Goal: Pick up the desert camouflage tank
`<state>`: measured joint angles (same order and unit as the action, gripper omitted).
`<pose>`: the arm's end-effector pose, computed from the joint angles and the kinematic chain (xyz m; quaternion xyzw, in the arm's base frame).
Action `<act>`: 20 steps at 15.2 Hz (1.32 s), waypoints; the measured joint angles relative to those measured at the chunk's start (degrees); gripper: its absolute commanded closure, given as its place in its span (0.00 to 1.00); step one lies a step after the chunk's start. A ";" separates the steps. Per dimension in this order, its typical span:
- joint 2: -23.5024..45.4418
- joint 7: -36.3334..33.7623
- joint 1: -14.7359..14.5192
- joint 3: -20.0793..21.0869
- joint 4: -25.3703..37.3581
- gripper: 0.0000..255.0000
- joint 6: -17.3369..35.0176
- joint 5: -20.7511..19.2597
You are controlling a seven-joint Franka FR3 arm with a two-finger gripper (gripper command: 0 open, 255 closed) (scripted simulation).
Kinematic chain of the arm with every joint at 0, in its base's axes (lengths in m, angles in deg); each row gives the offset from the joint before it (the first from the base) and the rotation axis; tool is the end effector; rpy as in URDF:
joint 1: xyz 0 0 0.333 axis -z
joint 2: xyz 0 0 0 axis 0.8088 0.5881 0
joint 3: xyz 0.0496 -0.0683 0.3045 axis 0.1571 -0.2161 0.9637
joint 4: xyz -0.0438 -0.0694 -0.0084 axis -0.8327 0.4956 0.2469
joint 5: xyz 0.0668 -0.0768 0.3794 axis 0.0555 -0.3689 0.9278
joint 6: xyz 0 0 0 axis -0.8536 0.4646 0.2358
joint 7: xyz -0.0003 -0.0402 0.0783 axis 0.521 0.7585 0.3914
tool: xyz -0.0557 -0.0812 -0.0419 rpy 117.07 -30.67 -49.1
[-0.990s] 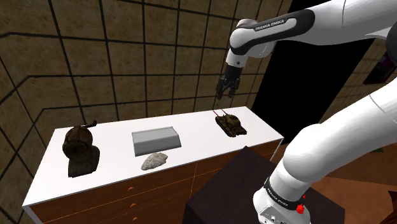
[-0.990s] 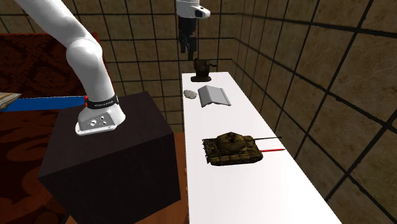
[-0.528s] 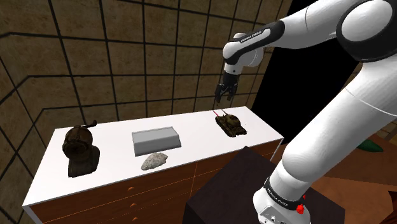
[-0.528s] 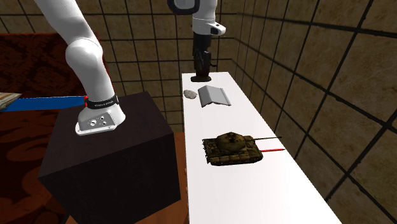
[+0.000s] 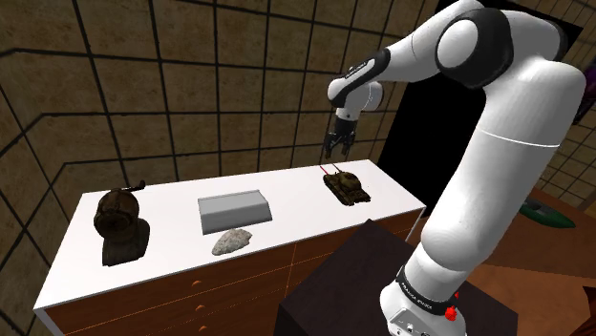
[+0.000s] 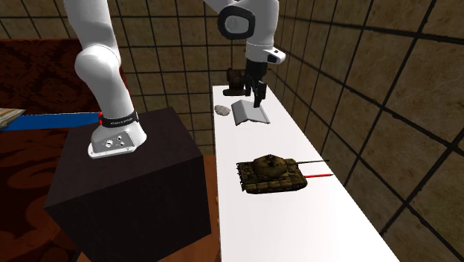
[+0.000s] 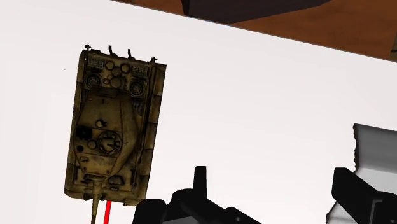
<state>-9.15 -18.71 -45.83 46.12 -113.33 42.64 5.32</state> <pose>0.4752 -0.2627 0.3428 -0.9940 0.0993 0.0148 0.0425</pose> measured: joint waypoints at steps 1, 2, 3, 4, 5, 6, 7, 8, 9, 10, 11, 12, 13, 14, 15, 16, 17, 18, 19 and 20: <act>1.73 0.76 0.53 -0.27 0.73 0.00 0.80 0.71; 4.11 1.51 1.13 -0.44 2.64 0.00 1.03 1.64; 5.82 2.03 1.67 -0.58 3.96 0.00 1.24 2.31; 7.75 2.55 2.21 -0.61 5.15 0.00 1.81 3.12; 10.03 3.19 2.95 -0.64 7.24 0.00 1.75 3.99; 12.27 3.94 3.83 -0.68 9.14 0.00 1.88 4.85; 14.24 4.45 4.59 -0.68 10.80 0.00 2.00 5.57; 16.68 4.95 5.46 -0.54 13.09 0.00 1.96 6.43; 18.50 5.21 6.15 -0.47 14.74 0.00 1.98 7.02; 20.58 5.51 6.95 -0.35 16.66 0.00 2.01 7.68; 22.81 5.80 7.85 -0.19 18.95 0.00 1.80 8.33; 24.84 6.32 8.96 -0.16 21.12 0.00 1.53 8.87; 27.16 6.42 9.86 0.03 23.55 0.00 1.33 9.46; 29.16 6.73 10.88 0.13 25.69 0.00 1.07 9.93; 31.39 6.95 12.00 0.25 28.33 0.00 0.60 10.38; 33.58 7.09 13.03 0.39 30.75 0.00 0.32 10.83; 35.55 6.80 13.69 0.55 32.94 0.00 0.08 11.17; 37.59 6.44 14.40 0.69 35.55 0.00 -0.50 11.43; 39.98 6.41 15.51 0.86 38.54 0.00 -1.07 11.76; 41.18 6.50 16.08 0.95 39.66 0.00 -1.02 11.97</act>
<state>32.03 -12.22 -29.75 47.08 -73.67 41.61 17.29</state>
